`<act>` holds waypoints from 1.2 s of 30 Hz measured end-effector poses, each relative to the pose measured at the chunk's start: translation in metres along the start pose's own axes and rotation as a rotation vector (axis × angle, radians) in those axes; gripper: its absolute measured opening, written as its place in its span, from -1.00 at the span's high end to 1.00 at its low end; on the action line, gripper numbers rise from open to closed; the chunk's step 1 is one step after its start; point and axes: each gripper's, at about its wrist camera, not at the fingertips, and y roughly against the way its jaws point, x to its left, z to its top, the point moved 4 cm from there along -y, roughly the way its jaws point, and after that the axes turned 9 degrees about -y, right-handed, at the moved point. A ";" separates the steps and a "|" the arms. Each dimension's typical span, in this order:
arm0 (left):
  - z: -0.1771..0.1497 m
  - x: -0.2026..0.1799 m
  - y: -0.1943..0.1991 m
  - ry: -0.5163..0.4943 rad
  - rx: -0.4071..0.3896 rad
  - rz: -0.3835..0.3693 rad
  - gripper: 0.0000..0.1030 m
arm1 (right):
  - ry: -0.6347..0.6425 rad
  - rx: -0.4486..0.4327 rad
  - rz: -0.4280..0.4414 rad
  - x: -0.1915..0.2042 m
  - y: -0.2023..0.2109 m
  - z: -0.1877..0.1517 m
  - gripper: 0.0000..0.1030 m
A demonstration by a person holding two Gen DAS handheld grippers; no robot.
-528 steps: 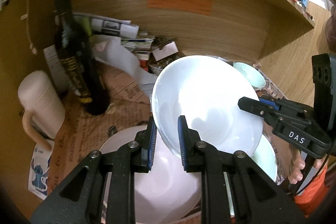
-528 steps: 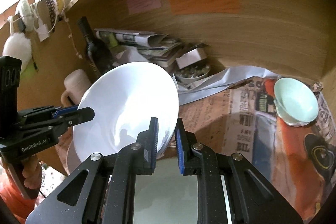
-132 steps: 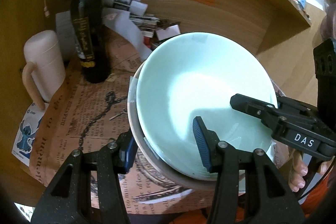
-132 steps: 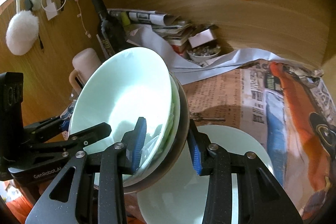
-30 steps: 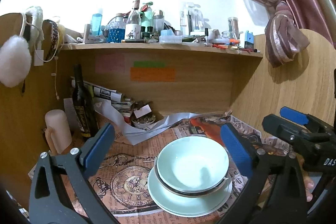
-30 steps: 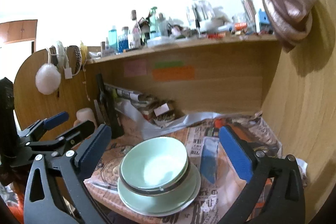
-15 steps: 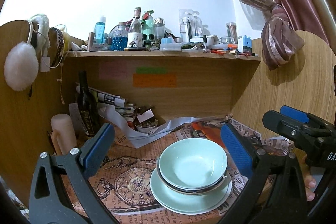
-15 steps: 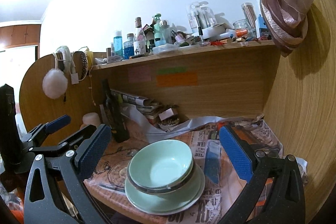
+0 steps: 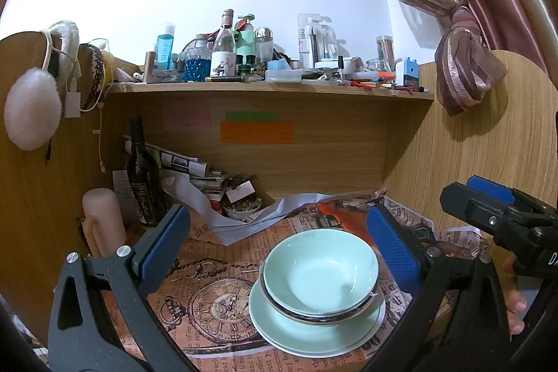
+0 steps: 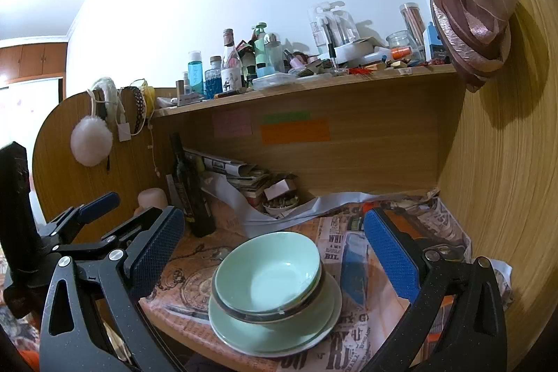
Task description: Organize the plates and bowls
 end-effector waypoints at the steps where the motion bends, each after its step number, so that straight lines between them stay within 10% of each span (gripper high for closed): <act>1: 0.000 0.000 0.000 0.001 0.000 -0.002 -1.00 | 0.000 0.000 0.000 0.000 0.000 0.000 -1.00; 36: 0.002 -0.008 -0.007 -0.003 0.006 -0.018 -1.00 | -0.016 -0.004 -0.019 0.003 0.000 -0.001 -1.00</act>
